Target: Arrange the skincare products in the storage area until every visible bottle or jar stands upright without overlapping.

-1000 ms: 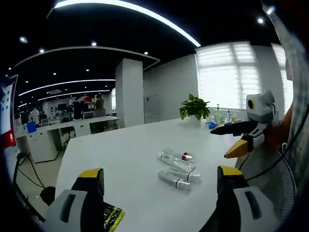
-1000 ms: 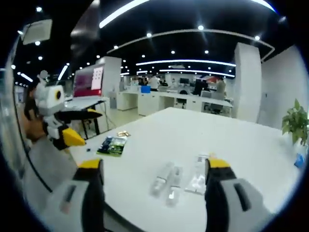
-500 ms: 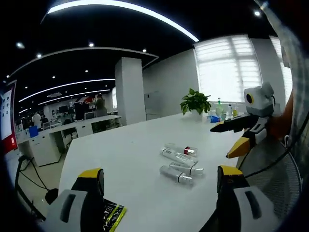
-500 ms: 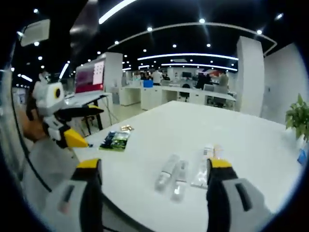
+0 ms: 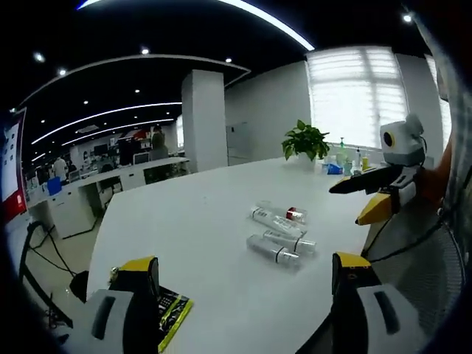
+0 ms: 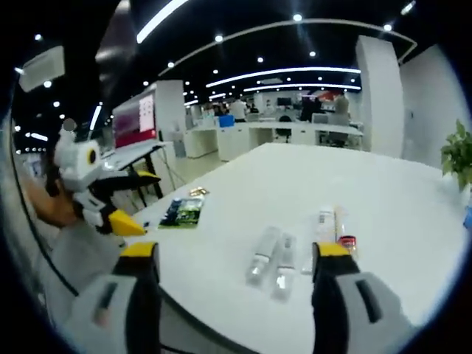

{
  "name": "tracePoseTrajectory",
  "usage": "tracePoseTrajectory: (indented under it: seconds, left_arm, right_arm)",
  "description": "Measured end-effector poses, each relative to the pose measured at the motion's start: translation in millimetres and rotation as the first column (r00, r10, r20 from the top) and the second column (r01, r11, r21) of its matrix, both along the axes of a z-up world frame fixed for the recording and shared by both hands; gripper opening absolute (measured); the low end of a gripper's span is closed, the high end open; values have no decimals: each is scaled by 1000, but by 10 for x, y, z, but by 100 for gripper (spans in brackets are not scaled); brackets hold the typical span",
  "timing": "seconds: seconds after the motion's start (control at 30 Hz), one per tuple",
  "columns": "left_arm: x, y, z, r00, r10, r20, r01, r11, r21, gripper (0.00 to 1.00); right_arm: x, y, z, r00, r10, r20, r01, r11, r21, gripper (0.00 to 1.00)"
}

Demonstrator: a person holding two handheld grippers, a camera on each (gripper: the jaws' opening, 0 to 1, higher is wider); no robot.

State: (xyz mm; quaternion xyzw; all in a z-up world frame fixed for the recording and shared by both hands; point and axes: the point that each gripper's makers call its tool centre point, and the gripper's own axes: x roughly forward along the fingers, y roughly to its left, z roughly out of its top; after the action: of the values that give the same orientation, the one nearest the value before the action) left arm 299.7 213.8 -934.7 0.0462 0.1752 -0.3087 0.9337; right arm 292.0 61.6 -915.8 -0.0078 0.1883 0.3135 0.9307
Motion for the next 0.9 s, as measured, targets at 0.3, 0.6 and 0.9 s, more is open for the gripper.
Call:
tracePoseTrajectory:
  seconds: [0.3,0.6,0.9]
  left_arm:
    - [-9,5,-3,1000,-1,11,1,1000,29,100]
    - [16,41,-39,1000,20,3,-20,998,59,100]
    - [20,47,-43,1000,25,-6,-25,998,54,100]
  right_arm:
    - [9,-61,273,997,-10,70,3,995,100,74]
    - [261,-241,254,998,-12,-55,23,979,200,62]
    - [677,-210,156,997,45,-62,-37,991,125,57]
